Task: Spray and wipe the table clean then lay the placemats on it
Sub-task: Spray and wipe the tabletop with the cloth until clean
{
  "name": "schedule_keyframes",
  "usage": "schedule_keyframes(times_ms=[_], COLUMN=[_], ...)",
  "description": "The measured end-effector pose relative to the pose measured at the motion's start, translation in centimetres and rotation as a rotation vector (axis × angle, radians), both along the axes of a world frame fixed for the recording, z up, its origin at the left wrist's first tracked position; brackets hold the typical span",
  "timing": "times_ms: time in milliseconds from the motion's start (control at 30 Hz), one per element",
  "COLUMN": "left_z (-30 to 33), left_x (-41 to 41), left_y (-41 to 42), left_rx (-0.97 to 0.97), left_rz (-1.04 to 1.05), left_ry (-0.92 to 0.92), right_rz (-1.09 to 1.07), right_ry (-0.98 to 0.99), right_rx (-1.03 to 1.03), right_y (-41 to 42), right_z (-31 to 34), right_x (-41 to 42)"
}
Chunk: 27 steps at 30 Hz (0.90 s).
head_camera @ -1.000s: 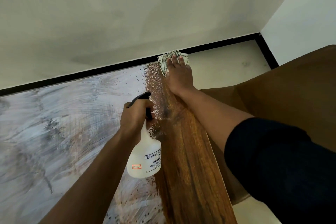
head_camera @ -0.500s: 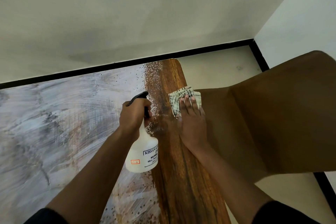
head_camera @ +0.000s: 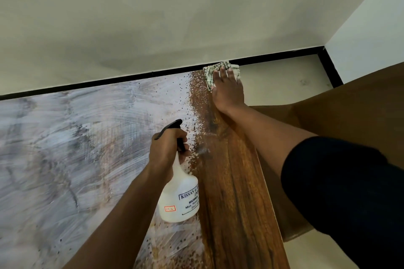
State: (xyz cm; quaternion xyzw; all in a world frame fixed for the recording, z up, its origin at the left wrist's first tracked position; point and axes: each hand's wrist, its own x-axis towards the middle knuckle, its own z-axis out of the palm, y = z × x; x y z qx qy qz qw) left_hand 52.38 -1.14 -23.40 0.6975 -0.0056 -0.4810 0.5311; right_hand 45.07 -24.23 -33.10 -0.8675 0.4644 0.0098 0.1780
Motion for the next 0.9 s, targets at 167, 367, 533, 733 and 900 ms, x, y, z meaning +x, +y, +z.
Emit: schedule_keyframes(times_ms=[167, 367, 533, 733, 900], left_z=[-0.3, 0.2, 1.0, 0.8, 0.5], left_x=[0.4, -0.5, -1.6, -2.0, -1.6], left_y=[1.1, 1.0, 1.2, 2.2, 3.3], left_rx=[0.006, 0.016, 0.02, 0.053, 0.065], left_rz=[0.04, 0.054, 0.058, 0.043, 0.022], left_ry=[-0.011, -0.021, -0.028, -0.004, -0.018], right_rz=[0.008, 0.213, 0.191, 0.2, 0.257], right_ry=[-0.01, -0.069, -0.109, -0.101, -0.092], right_rx=[-0.037, -0.012, 0.014, 0.044, 0.056], right_y=[0.6, 4.7, 13.9, 24.5, 21.5], right_z=[-0.3, 0.2, 0.1, 0.4, 0.2], right_x=[0.5, -0.5, -5.7, -13.1, -11.8])
